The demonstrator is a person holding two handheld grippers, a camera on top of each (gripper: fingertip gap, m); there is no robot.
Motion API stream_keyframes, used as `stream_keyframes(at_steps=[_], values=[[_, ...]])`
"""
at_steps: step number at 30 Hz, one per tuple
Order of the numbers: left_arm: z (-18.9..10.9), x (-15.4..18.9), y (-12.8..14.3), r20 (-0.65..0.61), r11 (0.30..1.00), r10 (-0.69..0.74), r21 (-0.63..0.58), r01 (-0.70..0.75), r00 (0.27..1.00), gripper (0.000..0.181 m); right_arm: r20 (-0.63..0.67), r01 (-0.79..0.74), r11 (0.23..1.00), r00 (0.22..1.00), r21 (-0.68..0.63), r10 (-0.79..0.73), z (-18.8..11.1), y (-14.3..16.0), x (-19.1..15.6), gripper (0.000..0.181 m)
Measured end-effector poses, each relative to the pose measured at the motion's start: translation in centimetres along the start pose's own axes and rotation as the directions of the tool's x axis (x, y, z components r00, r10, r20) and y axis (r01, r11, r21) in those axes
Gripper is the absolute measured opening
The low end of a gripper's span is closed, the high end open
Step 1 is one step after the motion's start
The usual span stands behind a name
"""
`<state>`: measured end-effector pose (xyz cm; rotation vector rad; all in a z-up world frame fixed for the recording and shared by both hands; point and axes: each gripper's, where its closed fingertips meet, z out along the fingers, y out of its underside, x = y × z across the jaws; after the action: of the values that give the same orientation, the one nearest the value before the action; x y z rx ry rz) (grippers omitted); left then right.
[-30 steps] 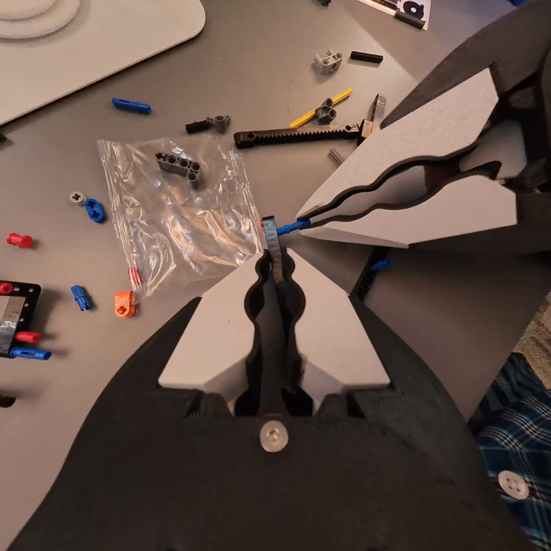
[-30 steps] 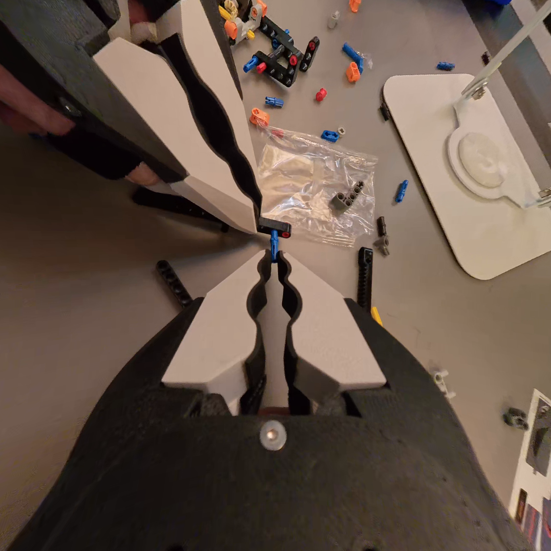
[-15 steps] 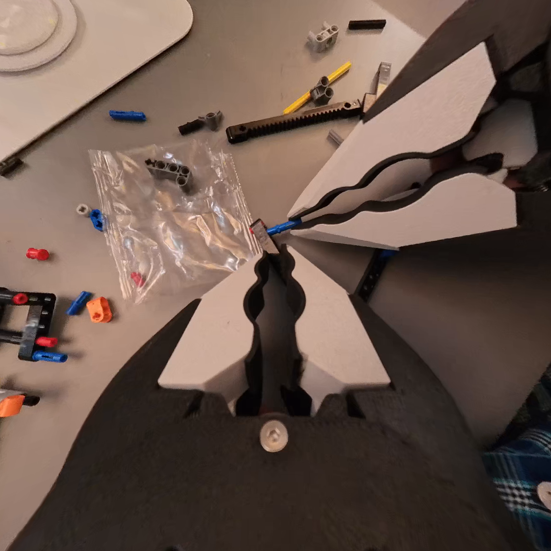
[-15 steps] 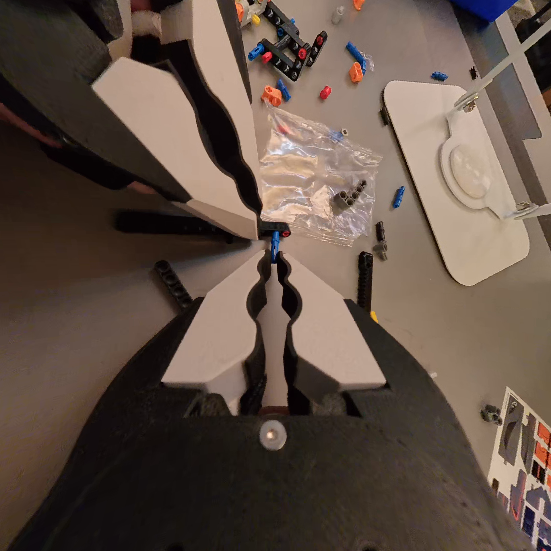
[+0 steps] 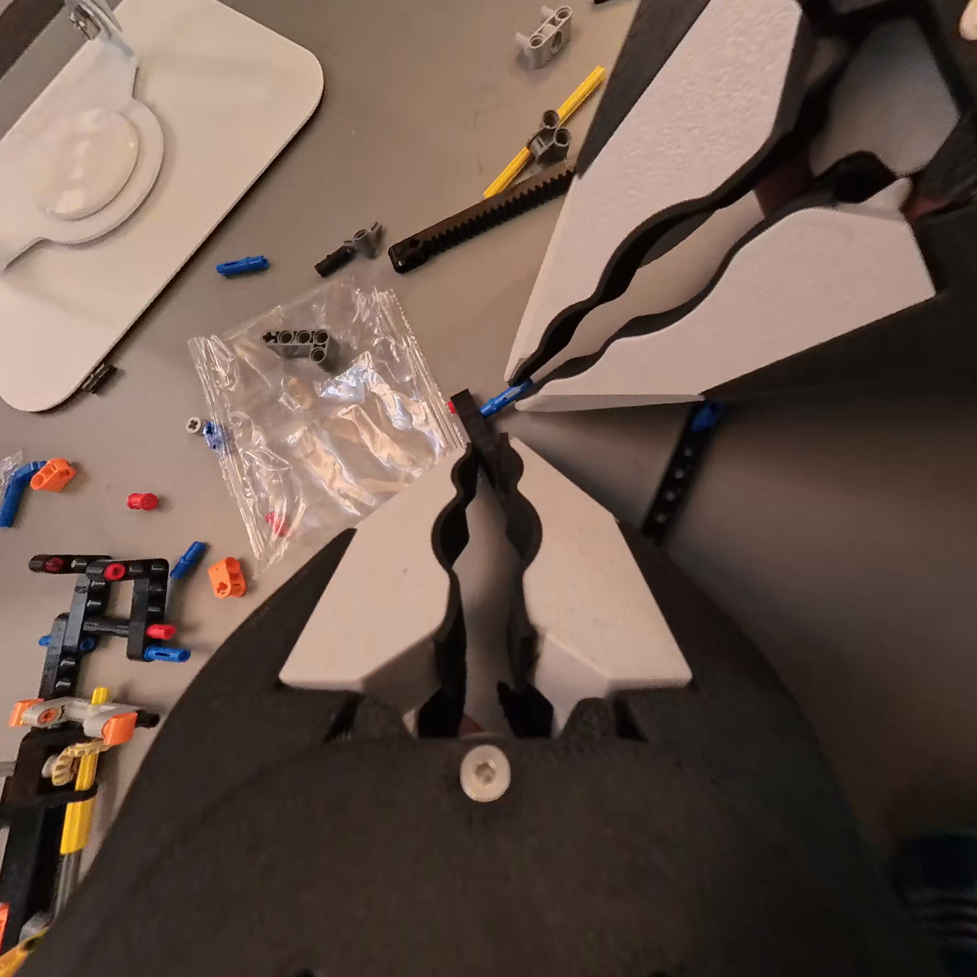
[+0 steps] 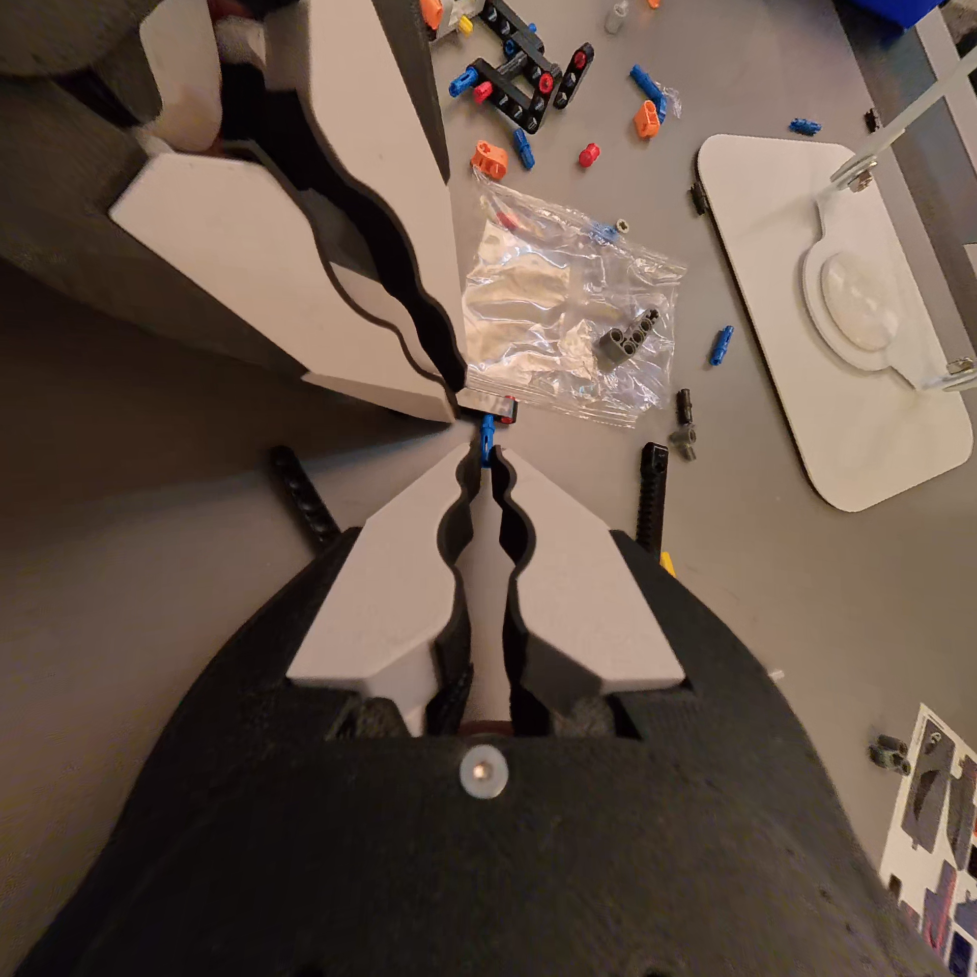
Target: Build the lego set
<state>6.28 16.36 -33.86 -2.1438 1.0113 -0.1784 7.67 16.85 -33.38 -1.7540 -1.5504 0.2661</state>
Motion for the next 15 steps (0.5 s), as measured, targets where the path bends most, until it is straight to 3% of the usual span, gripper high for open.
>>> stream_keyframes(at_steps=[15], values=[[0.04, -0.13, 0.09, -0.003, 1.000, -0.011, 0.001, 0.011, 1.000, 0.007, 0.009, -0.012, 0.999, 1.000, 0.049, 0.012, 0.08, -0.06, 0.03, 0.002]])
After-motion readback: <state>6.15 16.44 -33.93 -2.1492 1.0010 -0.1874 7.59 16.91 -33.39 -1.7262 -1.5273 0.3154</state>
